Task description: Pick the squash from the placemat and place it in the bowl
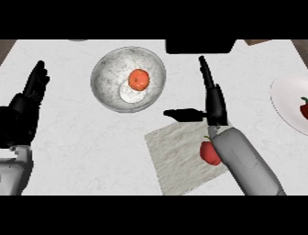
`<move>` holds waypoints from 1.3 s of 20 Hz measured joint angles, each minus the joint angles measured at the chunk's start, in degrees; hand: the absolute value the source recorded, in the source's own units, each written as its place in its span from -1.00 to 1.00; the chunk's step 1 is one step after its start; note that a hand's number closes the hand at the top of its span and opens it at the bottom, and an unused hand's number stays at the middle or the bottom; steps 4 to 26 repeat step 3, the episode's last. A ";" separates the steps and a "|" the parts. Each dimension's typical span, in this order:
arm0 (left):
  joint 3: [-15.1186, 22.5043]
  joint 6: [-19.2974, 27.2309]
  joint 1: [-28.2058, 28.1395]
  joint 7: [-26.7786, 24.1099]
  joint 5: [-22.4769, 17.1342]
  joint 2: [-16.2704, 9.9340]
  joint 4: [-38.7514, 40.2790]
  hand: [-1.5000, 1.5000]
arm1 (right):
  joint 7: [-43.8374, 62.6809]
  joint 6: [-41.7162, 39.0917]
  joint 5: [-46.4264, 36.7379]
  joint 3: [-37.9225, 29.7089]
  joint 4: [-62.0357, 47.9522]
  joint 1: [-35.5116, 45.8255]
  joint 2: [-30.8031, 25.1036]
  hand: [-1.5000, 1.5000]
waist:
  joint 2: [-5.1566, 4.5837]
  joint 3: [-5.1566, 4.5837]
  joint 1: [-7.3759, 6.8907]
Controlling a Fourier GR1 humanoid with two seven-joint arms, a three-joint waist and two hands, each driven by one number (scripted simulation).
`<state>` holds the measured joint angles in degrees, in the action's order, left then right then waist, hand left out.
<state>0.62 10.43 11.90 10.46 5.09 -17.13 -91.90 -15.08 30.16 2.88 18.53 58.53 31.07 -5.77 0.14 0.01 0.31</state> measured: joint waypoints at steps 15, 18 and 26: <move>-0.55 -0.29 0.60 -0.61 0.82 0.94 1.10 0.00 | 0.44 -0.74 -1.82 0.40 4.65 -4.07 0.03 -1.00 | -0.04 0.00 -0.05; -0.55 -0.29 0.60 -0.61 0.82 0.94 1.10 0.00 | 0.44 -0.74 -1.82 0.40 4.65 -4.07 0.03 -1.00 | -0.04 0.00 -0.05; -0.55 -0.29 0.60 -0.61 0.82 0.94 1.10 0.00 | 0.44 -0.74 -1.82 0.40 4.65 -4.07 0.03 -1.00 | -0.04 0.00 -0.05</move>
